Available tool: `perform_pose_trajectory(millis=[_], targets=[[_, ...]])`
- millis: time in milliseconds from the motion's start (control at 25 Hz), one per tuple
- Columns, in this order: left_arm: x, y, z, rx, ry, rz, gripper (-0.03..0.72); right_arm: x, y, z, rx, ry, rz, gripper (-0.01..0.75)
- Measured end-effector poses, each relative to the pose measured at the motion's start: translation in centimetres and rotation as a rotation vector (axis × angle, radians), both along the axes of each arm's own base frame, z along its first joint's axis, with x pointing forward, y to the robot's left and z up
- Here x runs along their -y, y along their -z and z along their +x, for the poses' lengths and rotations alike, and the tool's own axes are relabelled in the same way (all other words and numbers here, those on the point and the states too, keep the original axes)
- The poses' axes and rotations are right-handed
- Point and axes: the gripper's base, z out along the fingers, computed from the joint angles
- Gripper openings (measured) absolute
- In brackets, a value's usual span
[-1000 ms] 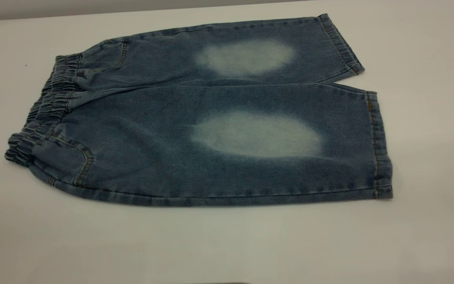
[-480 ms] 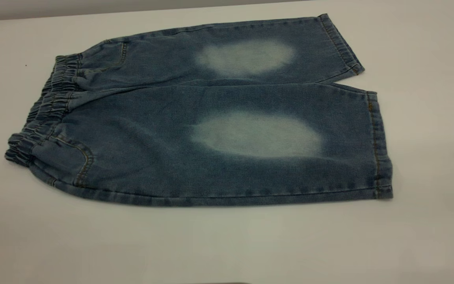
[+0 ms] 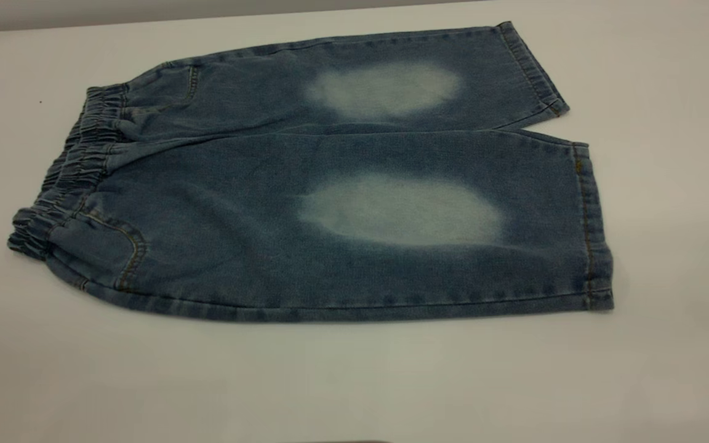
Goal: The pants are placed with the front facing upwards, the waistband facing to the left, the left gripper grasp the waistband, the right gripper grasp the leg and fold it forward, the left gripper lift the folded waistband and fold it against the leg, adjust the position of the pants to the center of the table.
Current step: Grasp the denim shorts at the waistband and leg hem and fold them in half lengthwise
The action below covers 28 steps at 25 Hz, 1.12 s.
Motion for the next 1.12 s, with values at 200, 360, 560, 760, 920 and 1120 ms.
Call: perform_pose_trajectory(millis=[200,360,560,760,920,1120], targets=[[0.0,0.0,0.0,0.000,0.000,0.000,0.567,0.0,0.0,0.0,0.000,0.000,0.000,0.471],[0.0,0.0,0.0,0.000,0.011,0.000,0.567,0.0,0.0,0.0,0.000,0.000,0.000,0.471],[0.0,0.0,0.0,0.000,0.008,-0.008,0.567,0.0,0.0,0.0,0.000,0.000,0.000,0.471],[-0.1,-0.1,0.0,0.001,-0.026,-0.053,0.567,-0.3,-0.2,0.1,0.009,-0.017,0.039,0.471],[-0.3,-1.9,1.0,0.024,-0.094,-0.135,0.567,-0.6,-1.9,1.2,0.003,-0.025,0.103,0.478],[-0.5,-4.5,6.1,-0.038,-0.127,-0.144,0.567,-0.2,-4.9,5.2,-0.036,-0.015,0.139,0.520]])
